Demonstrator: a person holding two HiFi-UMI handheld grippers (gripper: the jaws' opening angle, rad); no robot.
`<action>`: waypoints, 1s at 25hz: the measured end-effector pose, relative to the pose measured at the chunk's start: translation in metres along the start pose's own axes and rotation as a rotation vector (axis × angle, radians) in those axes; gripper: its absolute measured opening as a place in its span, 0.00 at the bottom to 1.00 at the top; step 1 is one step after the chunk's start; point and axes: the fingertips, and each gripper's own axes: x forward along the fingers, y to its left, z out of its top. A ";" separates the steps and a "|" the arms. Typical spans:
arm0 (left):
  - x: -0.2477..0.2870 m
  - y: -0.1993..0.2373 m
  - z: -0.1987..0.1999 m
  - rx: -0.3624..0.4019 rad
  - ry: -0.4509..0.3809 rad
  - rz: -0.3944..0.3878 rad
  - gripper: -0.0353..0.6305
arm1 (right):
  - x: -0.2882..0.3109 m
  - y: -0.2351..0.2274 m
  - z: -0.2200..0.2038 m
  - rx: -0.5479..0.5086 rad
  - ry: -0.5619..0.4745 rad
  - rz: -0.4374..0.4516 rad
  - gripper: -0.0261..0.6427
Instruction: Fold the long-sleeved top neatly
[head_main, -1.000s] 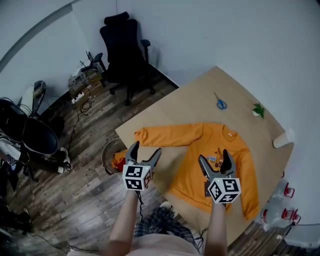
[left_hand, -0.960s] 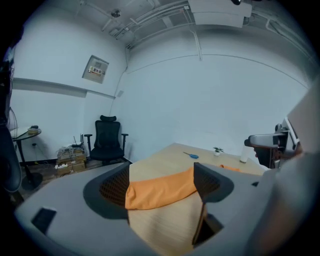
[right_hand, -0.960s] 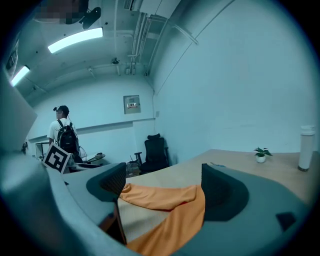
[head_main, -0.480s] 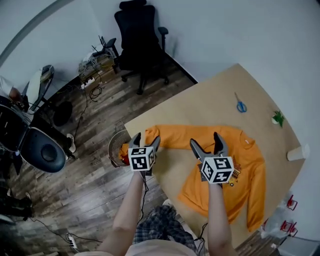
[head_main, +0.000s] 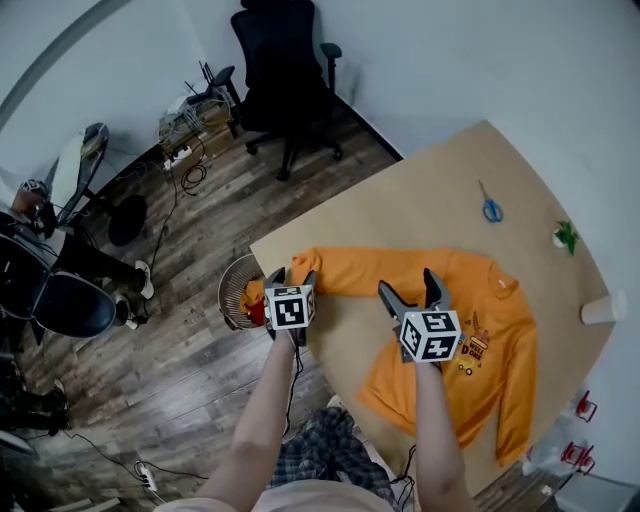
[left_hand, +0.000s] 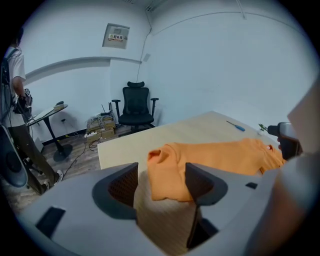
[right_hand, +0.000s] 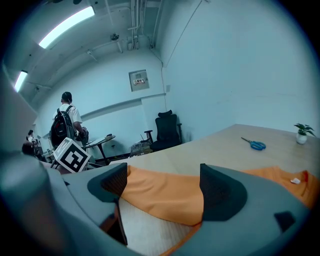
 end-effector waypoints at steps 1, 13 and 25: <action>0.001 0.000 -0.002 -0.001 0.009 0.005 0.49 | -0.001 -0.001 -0.002 -0.001 0.003 -0.001 0.69; 0.004 -0.010 -0.005 0.037 0.055 0.007 0.14 | -0.020 -0.028 -0.016 0.042 0.013 -0.065 0.68; -0.039 -0.025 0.066 0.017 -0.163 -0.028 0.12 | -0.076 -0.073 -0.010 0.113 -0.038 -0.197 0.67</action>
